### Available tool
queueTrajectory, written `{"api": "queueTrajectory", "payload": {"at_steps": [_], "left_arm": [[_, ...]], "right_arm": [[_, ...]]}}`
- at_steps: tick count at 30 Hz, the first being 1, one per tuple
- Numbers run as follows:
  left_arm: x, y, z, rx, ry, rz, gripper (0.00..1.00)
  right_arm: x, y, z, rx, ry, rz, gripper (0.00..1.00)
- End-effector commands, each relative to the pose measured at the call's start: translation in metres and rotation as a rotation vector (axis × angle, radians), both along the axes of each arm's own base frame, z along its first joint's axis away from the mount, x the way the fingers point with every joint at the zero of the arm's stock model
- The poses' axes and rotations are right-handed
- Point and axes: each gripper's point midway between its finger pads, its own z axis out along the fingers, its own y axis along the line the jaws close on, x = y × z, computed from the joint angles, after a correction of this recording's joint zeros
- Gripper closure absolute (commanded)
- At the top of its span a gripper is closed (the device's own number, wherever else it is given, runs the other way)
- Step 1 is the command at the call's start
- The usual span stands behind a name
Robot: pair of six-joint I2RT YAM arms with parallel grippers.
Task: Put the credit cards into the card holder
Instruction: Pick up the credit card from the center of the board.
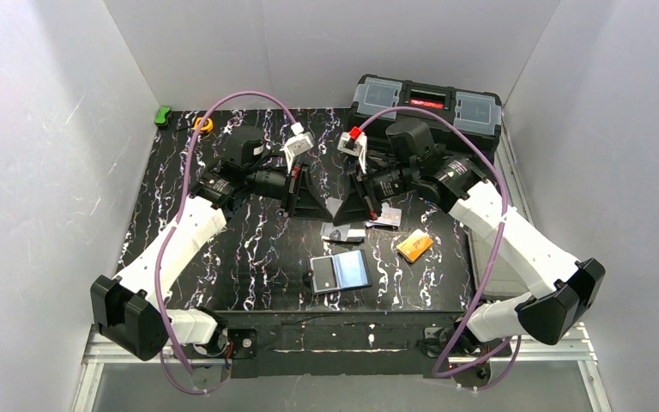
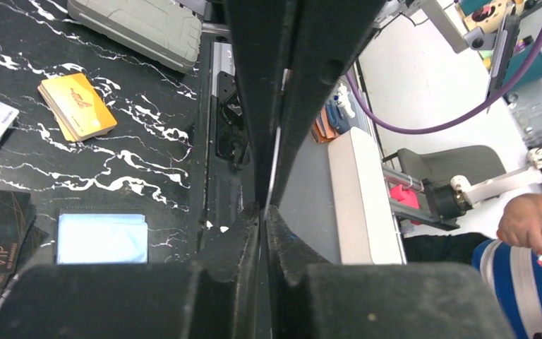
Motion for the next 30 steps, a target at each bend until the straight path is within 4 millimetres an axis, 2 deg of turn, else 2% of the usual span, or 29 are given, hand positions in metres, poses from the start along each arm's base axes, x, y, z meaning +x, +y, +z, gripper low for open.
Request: {"api": "queueTrajectory", "payload": {"at_steps": [1, 4, 5, 6, 7, 8, 9, 12, 16, 19, 21, 26, 30], "left_arm": [[-0.008, 0.003, 0.011, -0.016, -0.039, -0.012, 1.0], [-0.007, 0.003, 0.011, -0.011, -0.046, -0.011, 1.0], [-0.008, 0.003, 0.011, -0.011, -0.05, -0.011, 1.0], [-0.008, 0.004, 0.011, -0.011, -0.05, -0.012, 1.0], [-0.008, 0.004, 0.012, -0.012, -0.053, -0.012, 1.0], [-0.008, 0.004, 0.013, -0.013, -0.054, -0.011, 1.0], [-0.008, 0.004, 0.013, -0.013, -0.054, -0.011, 1.0], [-0.01, 0.005, 0.015, -0.017, -0.057, -0.007, 1.0], [-0.008, 0.005, 0.021, -0.023, -0.071, 0.014, 1.0], [-0.002, 0.004, 0.027, -0.036, -0.069, 0.062, 1.0], [0.003, 0.003, 0.028, -0.043, -0.039, 0.106, 1.0], [0.009, 0.006, 0.027, -0.087, -0.013, 0.199, 1.0], [0.012, 0.006, 0.021, -0.101, 0.014, 0.25, 1.0]], "right_arm": [[0.0, 0.002, 0.019, 0.038, -0.047, 0.009, 0.99], [0.001, 0.001, 0.017, 0.03, -0.053, -0.004, 0.89], [0.002, 0.0, 0.017, 0.027, -0.061, -0.014, 0.78], [0.004, -0.002, 0.016, 0.026, -0.073, -0.032, 0.51], [0.007, -0.003, 0.015, 0.021, -0.088, -0.059, 0.29], [0.007, -0.005, 0.014, 0.022, -0.097, -0.068, 0.14], [0.007, -0.007, 0.014, 0.024, -0.106, -0.081, 0.02], [0.011, -0.012, 0.011, 0.022, -0.113, -0.135, 0.02], [0.039, -0.021, 0.007, 0.06, -0.074, -0.37, 0.02], [0.049, -0.025, -0.011, 0.072, -0.027, -0.461, 0.02], [0.059, -0.03, -0.015, 0.102, 0.018, -0.516, 0.01], [0.066, -0.036, -0.008, 0.16, 0.034, -0.519, 0.03], [0.06, -0.037, 0.003, 0.184, 0.017, -0.496, 0.16]]}}
